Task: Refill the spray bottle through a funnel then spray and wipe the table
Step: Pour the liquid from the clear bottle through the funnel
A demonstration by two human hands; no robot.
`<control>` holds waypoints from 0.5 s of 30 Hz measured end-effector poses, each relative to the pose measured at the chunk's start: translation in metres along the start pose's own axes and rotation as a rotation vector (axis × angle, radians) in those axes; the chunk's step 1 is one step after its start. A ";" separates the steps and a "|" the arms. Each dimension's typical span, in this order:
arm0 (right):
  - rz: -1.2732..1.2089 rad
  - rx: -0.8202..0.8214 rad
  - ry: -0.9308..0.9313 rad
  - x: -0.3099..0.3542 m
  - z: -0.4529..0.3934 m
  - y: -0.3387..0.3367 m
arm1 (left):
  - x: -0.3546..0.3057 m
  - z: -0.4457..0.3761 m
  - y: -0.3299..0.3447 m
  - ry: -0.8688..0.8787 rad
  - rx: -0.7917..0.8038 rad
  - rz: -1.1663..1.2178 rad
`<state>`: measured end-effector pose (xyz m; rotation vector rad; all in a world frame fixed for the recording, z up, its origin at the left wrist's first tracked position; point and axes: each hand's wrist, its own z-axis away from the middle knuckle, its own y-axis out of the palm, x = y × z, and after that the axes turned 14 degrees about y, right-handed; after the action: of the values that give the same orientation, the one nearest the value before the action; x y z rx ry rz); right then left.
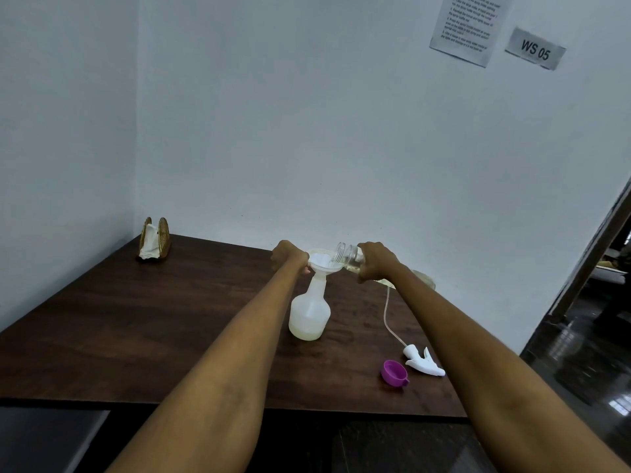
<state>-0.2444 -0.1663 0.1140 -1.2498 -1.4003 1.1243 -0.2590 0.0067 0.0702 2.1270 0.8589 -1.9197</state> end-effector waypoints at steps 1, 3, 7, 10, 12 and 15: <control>0.002 0.000 -0.001 0.000 0.000 0.000 | 0.000 0.000 0.000 -0.002 -0.002 0.002; -0.001 -0.002 -0.001 -0.001 0.000 0.001 | 0.002 -0.001 0.001 -0.009 -0.009 0.008; -0.007 -0.003 0.005 -0.004 -0.001 -0.001 | 0.004 -0.002 0.002 -0.014 -0.023 0.020; 0.000 -0.005 0.005 -0.005 -0.001 -0.002 | 0.004 -0.002 0.002 0.001 -0.031 0.015; 0.002 -0.010 0.006 -0.006 -0.002 -0.003 | 0.003 -0.002 0.002 0.005 -0.026 0.004; 0.014 -0.012 0.002 -0.005 -0.002 -0.003 | 0.001 0.000 0.001 0.007 -0.019 -0.010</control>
<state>-0.2422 -0.1715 0.1174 -1.2710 -1.4000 1.1255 -0.2584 0.0062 0.0690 2.1242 0.8877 -1.9024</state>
